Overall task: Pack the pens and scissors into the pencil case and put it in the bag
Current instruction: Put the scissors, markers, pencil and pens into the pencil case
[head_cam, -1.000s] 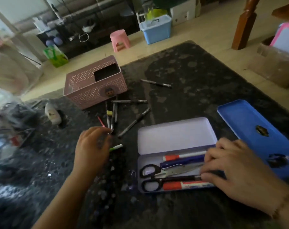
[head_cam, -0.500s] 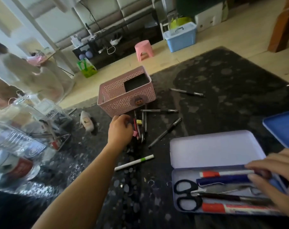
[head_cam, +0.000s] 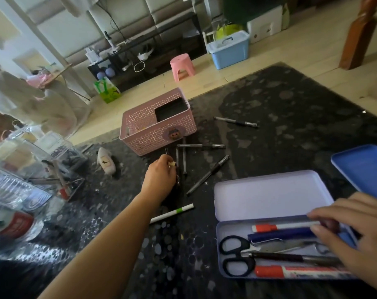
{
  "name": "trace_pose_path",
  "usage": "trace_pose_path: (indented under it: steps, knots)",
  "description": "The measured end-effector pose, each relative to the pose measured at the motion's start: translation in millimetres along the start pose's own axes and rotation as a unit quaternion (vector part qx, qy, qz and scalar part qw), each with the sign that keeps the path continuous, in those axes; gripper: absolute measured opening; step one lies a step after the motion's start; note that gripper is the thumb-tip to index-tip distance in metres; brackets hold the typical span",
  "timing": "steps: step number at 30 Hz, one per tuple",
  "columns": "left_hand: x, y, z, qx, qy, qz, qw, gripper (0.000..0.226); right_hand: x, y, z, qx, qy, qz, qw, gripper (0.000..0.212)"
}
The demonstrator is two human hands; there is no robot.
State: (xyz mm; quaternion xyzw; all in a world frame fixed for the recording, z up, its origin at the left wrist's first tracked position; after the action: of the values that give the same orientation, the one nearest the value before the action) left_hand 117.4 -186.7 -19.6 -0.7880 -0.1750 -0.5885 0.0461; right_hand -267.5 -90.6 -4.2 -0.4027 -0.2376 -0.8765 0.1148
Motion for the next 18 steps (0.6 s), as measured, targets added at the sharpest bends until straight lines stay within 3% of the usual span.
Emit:
trace_pose_path:
  steps: [3, 6, 9, 13, 18]
  knots:
    - [0.3, 11.4, 3.4, 0.049, -0.001, 0.039, 0.998, 0.035, -2.0, -0.5, -2.7, -0.004, -0.007, 0.003, 1.000, 0.030]
    - [3.8, 17.9, 9.3, 0.078, -0.003, 0.023, 0.997, 0.022, -2.3, -1.6, -3.7, -0.008, -0.007, 0.003, 1.000, 0.029]
    - [6.1, 16.1, 13.0, 0.051, 0.002, -0.008, 0.999, 0.014, 1.3, -1.4, -0.6, -0.003, -0.007, -0.009, 1.000, 0.027]
    - [0.5, 18.9, 7.2, 0.012, 0.027, 0.036, 0.999, 0.027, 3.8, -0.9, 1.0, -0.012, -0.005, 0.004, 1.000, 0.031]
    - [-1.8, 29.3, 1.4, 0.018, 0.093, 0.059, 0.994, 0.016, 6.0, -1.9, 0.0, -0.013, 0.007, -0.014, 1.000, 0.035]
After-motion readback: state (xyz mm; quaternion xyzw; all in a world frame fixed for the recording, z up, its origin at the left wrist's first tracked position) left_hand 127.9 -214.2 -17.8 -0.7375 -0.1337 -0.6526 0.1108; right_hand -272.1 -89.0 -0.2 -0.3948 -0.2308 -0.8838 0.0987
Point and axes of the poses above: each hand's wrist, its own y-axis towards the middle knuckle, its own x-axis out of the back of the hand, z = x × y, the point moved 7 cm from there along y, towards the middle knuckle, and after that the axes turned 7 degrees about x, right-handed, at the moved point
